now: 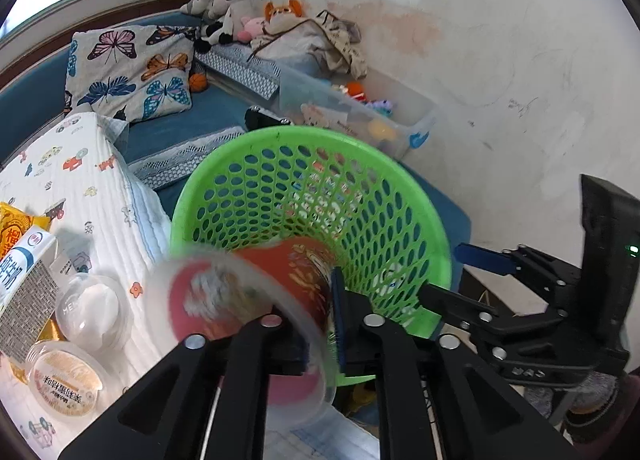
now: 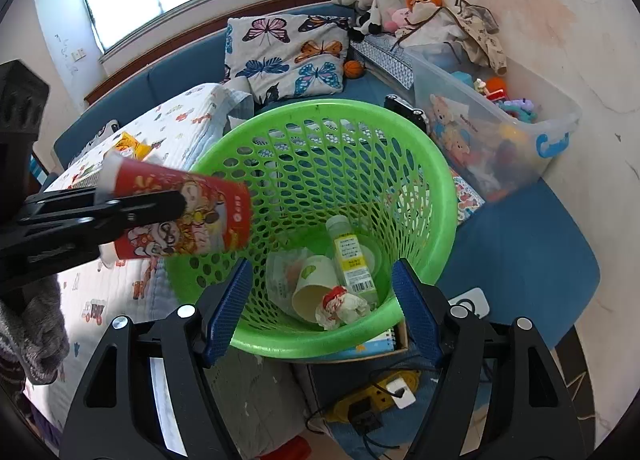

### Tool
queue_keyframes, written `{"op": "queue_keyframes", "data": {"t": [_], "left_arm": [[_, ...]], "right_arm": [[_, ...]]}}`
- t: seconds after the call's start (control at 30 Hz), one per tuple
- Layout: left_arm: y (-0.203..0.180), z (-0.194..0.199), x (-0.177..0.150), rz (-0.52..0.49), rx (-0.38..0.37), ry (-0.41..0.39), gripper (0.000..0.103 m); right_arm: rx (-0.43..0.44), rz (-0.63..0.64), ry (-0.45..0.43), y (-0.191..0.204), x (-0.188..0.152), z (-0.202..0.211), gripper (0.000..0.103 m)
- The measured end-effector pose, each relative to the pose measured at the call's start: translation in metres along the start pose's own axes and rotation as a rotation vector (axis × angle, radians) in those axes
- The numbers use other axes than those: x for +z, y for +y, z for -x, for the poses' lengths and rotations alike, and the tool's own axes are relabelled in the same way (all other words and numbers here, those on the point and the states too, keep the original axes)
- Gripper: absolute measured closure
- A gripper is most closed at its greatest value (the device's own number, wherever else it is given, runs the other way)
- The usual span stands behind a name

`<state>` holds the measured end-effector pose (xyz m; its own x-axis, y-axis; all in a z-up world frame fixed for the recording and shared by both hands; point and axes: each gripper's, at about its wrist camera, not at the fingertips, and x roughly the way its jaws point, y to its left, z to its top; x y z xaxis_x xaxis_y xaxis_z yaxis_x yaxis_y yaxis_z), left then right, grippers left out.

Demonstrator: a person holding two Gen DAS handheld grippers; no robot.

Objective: Collect trash
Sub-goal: 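Open both tools over the green basket to drop paper and red cup, then move both tools back over the table toward the pudding cup and carton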

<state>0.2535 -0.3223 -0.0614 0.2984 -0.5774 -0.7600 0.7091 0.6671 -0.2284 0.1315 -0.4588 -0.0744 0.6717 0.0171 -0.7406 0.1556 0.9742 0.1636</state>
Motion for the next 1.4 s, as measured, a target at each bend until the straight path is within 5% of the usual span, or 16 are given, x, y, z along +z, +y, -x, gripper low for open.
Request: {"op": "queue_keyframes", "data": {"t": [0.37, 0.8, 1.4], "left_arm": [[-0.001, 0.002, -0.001, 0.001, 0.001, -0.010, 0.071], [0.016, 0.068, -0.028, 0.041, 0.020, -0.116, 0.067], [0.093, 0.160, -0.094, 0.214, 0.169, -0.222, 0.066]], "right_arm": [[0.010, -0.004, 0.004, -0.001, -0.004, 0.001, 0.031], [0.054, 0.041, -0.025, 0.030, -0.005, 0.018, 0.031], [0.162, 0.171, -0.038, 0.120, -0.008, 0.019, 0.025]]}}
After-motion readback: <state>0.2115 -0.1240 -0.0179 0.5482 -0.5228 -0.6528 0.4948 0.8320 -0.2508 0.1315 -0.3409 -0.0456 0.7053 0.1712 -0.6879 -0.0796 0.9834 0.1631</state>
